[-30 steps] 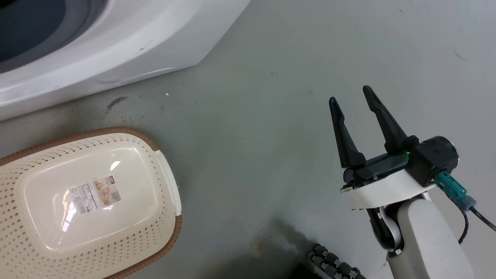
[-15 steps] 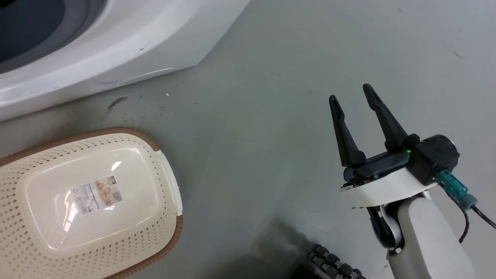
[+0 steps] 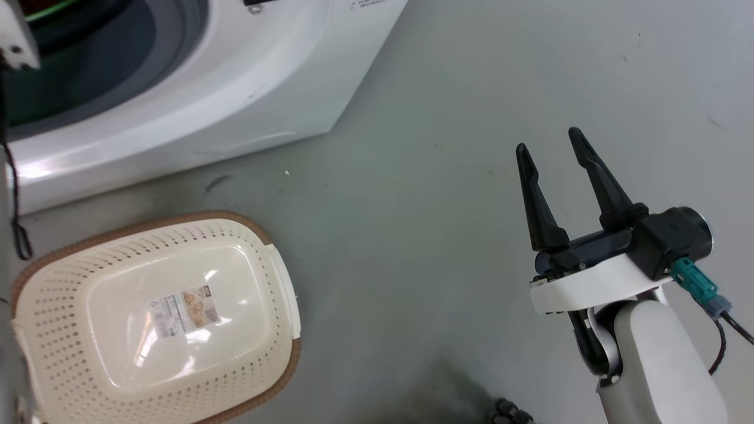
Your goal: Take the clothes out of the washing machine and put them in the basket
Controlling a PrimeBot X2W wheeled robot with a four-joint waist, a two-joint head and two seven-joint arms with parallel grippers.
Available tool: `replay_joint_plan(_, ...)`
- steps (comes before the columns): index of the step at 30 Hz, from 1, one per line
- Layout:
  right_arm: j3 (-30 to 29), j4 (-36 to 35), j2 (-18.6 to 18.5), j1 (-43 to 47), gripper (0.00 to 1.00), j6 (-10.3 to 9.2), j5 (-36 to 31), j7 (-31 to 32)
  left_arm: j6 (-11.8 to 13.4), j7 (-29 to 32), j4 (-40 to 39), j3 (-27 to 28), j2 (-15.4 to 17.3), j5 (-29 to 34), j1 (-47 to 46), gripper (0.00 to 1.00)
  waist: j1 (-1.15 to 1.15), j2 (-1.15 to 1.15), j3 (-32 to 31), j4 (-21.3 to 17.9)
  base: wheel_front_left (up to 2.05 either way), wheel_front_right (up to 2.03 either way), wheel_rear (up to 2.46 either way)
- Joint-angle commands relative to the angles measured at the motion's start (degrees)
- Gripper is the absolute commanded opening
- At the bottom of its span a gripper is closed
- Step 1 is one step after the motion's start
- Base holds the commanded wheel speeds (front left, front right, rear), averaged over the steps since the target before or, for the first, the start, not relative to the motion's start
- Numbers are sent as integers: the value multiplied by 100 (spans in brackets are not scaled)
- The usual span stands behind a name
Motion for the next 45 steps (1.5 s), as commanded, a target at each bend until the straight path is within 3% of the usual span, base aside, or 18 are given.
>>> replay_joint_plan(1, -19, 19, 9, 69, 100, -6, -46, -11, 43, -90, 7, 30, -39, -46, 95, 0, 0, 0, -187, 101, 0, 0, 0)
replay_joint_plan(5, -69, 76, 9, 228, 100, -6, -137, -11, 66, -787, 152, 88, -229, -199, 549, 0, 0, 0, -618, 244, 0, 0, 0)
replay_joint_plan(11, -175, 156, 9, 481, 100, -6, -295, -11, -6, -1140, 141, 160, -506, -391, 1170, 0, 0, 0, -1238, 511, 0, 0, 0)
replay_joint_plan(24, -451, 194, 7, 1076, 100, -5, -516, 133, -165, -1173, -652, 211, -1029, -556, 2407, 0, 0, 0, -2446, 1039, 0, 0, 0)
replay_joint_plan(34, -653, -19, 8, 1513, 100, -5, -585, 346, -378, -1167, -1341, 176, -1229, -687, 3171, 0, 0, 0, -3032, 1319, 0, 0, 0)
replay_joint_plan(45, -722, -291, 9, 1872, 100, -5, -700, 617, -310, -823, -3160, -32, -1347, -729, 4083, 0, 0, 0, -3397, 1683, 0, 0, 0)
